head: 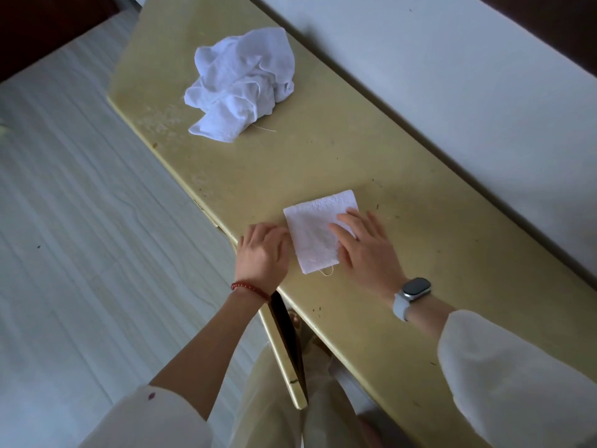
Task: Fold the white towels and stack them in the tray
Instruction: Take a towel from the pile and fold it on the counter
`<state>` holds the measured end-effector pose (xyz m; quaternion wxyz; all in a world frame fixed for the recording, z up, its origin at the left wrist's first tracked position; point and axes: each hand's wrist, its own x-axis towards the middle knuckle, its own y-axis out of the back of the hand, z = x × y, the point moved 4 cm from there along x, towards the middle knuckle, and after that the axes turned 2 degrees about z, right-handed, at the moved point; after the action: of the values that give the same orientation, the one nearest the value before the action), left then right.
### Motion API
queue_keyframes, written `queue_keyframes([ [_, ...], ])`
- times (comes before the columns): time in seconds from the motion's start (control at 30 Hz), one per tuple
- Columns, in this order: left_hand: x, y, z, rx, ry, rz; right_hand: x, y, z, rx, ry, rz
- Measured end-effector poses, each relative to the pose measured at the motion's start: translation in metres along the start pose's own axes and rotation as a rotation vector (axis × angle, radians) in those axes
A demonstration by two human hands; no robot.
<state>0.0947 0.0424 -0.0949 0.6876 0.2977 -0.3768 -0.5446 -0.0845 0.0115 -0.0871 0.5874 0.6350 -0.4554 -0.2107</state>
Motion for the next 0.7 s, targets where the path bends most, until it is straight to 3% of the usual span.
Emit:
queue_keyframes([
  [0.23, 0.016, -0.014, -0.024, 0.198, -0.162, -0.102, 0.025, -0.046, -0.018, -0.079, -0.045, -0.247],
  [0.37, 0.026, -0.020, -0.030, 0.277, -0.157, -0.159, 0.021, -0.055, -0.018, -0.147, -0.015, -0.303],
  [0.53, 0.028, -0.018, -0.035, 0.305, -0.096, -0.132, 0.022, -0.052, -0.018, -0.190, 0.009, -0.320],
  [0.63, 0.026, -0.011, -0.034, 0.226, -0.017, -0.037, 0.022, -0.051, -0.018, -0.200, -0.001, -0.345],
  [0.7, 0.027, -0.008, -0.026, 0.190, -0.064, 0.001, 0.022, -0.053, -0.018, -0.189, -0.033, -0.343],
])
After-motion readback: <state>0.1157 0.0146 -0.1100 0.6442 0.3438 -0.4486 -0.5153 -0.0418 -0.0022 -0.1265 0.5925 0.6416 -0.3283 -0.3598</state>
